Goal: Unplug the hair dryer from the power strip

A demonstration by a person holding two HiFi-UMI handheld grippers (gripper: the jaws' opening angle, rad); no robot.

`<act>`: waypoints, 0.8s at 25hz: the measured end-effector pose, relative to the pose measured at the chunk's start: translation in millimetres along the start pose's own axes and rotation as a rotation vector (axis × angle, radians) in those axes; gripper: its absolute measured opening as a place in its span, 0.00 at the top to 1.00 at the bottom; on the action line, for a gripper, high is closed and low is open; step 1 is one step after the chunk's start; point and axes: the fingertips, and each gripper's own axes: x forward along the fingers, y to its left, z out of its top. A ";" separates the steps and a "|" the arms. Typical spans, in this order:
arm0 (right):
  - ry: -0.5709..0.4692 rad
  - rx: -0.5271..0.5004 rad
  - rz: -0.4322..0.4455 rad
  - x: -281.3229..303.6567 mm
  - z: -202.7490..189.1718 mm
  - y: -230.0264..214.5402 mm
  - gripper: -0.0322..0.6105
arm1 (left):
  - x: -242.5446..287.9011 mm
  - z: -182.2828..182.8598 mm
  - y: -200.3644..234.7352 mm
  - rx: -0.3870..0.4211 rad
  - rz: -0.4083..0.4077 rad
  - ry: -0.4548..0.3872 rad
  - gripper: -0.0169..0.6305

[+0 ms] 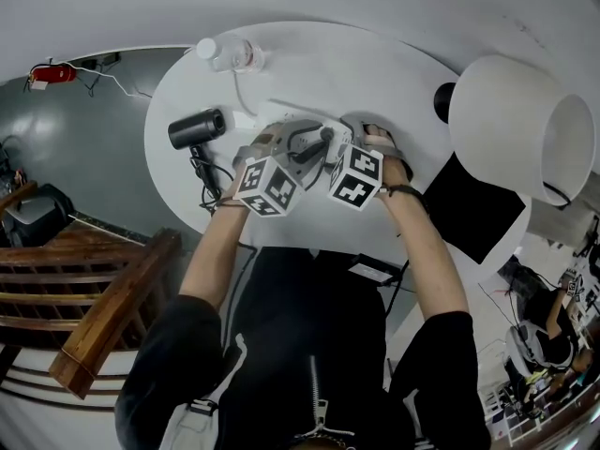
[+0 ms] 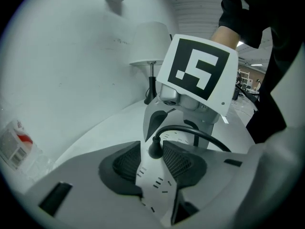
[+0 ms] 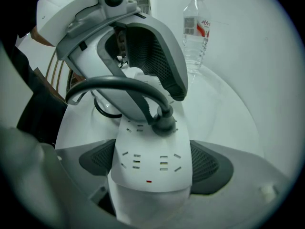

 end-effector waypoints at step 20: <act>0.008 0.010 0.003 1.9 0.3 1.1 0.24 | 6.2 8.4 -3.2 -0.086 -0.031 -0.059 0.88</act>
